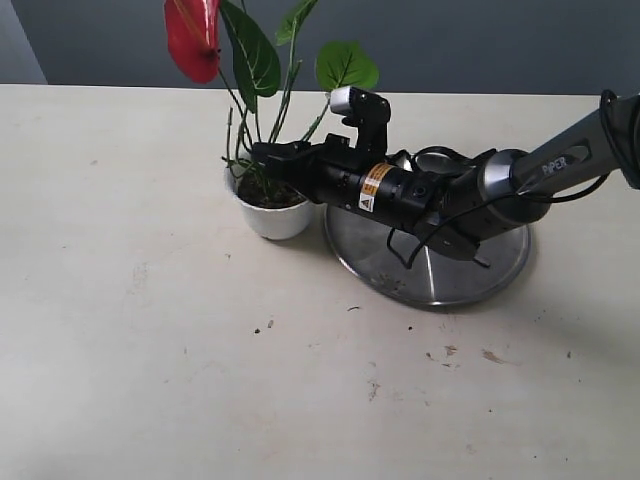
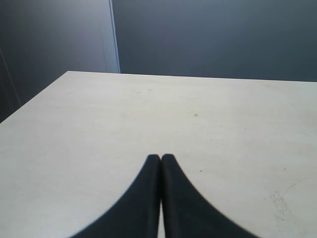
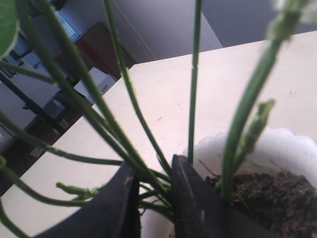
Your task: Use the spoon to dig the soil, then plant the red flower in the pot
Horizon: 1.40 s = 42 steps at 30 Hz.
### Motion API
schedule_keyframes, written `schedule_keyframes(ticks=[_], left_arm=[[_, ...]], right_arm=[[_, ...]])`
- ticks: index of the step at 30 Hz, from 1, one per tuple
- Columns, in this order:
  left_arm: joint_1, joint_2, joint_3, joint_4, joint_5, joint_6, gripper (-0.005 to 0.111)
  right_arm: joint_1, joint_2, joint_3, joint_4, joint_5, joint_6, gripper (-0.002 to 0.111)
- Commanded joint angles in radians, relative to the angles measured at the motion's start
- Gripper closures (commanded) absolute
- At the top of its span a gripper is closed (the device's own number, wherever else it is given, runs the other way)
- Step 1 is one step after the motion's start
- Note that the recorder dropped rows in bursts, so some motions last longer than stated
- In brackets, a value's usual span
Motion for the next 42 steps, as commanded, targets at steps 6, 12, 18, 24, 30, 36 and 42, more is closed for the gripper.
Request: schedule_keyframes(ticks=[6,12,18,24,30,36,42], left_arm=[[0.000,-0.002,0.004,0.002,-0.006,-0.002,0.106],[0.000,-0.002,0.004,0.002,-0.006,-0.002,0.106],[0.000,-0.002,0.004,0.002,-0.006,-0.002,0.106],[0.000,-0.002,0.004,0.002,-0.008,-0.002,0.106],[0.000,-0.002,0.004,0.002,-0.008,-0.002,0.106],[0.000,-0.002,0.004,0.002,-0.008,-0.002,0.106],[0.000,-0.002,0.004,0.002,-0.008,-0.002,0.106]], right_arm=[[0.001,0.008,0.017,-0.079,0.068,0.037,0.083],[0.001,-0.009,0.019,-0.088,0.084,0.054,0.083],[0.001,-0.075,0.019,-0.088,0.202,0.043,0.083],[0.001,-0.102,0.019,-0.117,0.219,0.043,0.083],[0.001,-0.101,0.019,-0.121,0.234,0.043,0.083],[0.001,-0.101,0.018,-0.097,0.242,0.033,0.083],[0.001,-0.101,0.009,-0.099,0.358,0.029,0.083]])
